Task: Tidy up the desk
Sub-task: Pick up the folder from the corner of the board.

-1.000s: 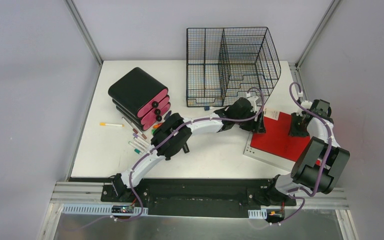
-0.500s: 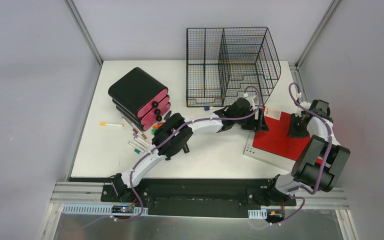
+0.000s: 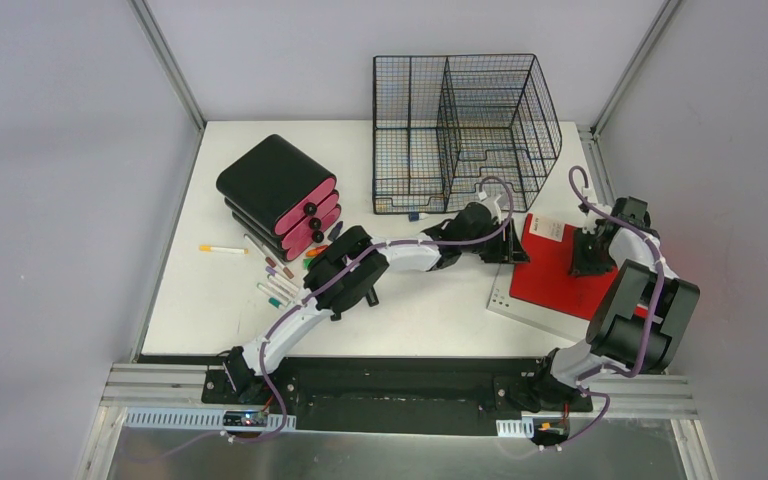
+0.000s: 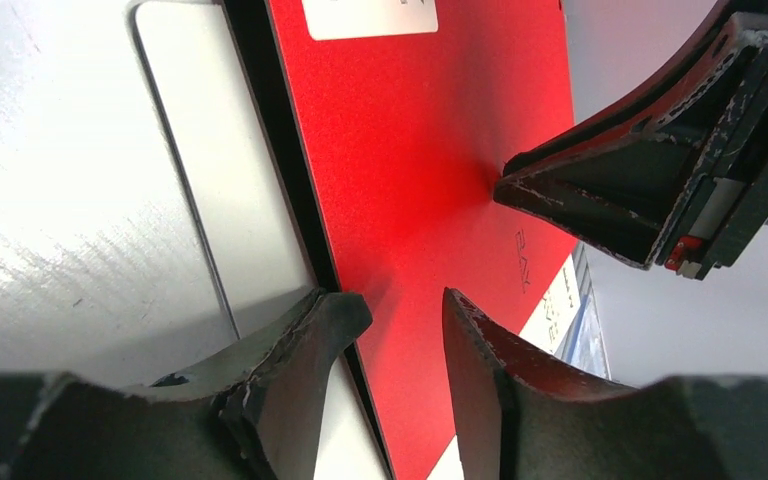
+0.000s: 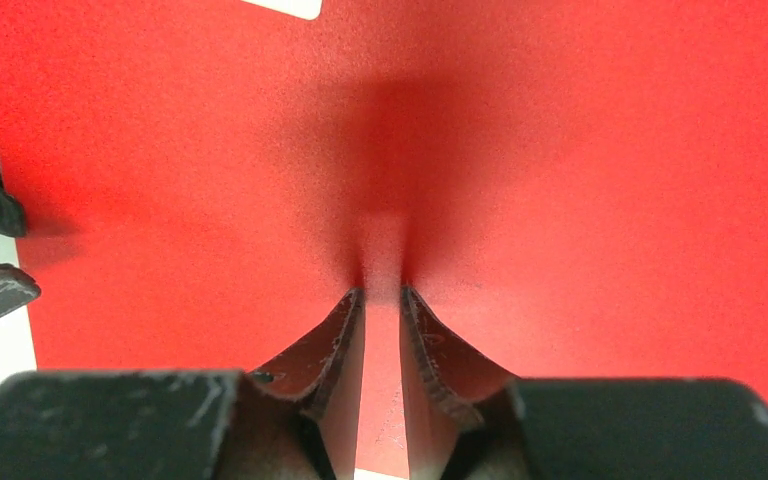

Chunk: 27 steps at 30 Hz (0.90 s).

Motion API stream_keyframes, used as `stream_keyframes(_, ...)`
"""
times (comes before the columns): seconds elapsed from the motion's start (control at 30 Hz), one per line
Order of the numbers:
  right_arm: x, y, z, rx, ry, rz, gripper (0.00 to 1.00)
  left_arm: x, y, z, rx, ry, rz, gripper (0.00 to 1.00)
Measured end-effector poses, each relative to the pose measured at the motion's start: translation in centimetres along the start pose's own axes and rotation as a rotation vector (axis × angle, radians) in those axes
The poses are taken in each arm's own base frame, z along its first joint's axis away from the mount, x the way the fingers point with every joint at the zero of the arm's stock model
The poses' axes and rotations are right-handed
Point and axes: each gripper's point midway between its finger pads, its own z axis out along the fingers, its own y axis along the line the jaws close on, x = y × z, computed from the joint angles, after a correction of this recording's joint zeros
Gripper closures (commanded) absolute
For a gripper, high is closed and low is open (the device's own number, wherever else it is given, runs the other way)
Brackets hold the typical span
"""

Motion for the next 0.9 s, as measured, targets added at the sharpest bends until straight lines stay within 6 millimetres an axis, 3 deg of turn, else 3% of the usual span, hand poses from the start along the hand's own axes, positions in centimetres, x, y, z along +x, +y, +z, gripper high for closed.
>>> stream_keyframes(0.37, 0.0, 0.1, -0.1, -0.004, 0.000, -0.003, 0.78, 0.8, -0.3, -0.6, 0.114, -0.021, -0.021, 0.65)
stream_keyframes(0.57, -0.3, 0.3, -0.5, -0.011, -0.019, -0.006, 0.77, 1.4, -1.3, -1.3, 0.212, -0.026, -0.026, 0.65)
stream_keyframes(0.73, -0.8, 0.7, -1.0, -0.025, -0.049, -0.011, 0.73, 1.1, -3.1, -1.8, 0.295, -0.037, -0.015, 0.72)
stream_keyframes(0.9, -1.3, 1.3, -1.5, -0.056, -0.081, -0.019, 0.65, 1.1, -3.6, -2.0, 0.323, -0.033, -0.015, 0.73)
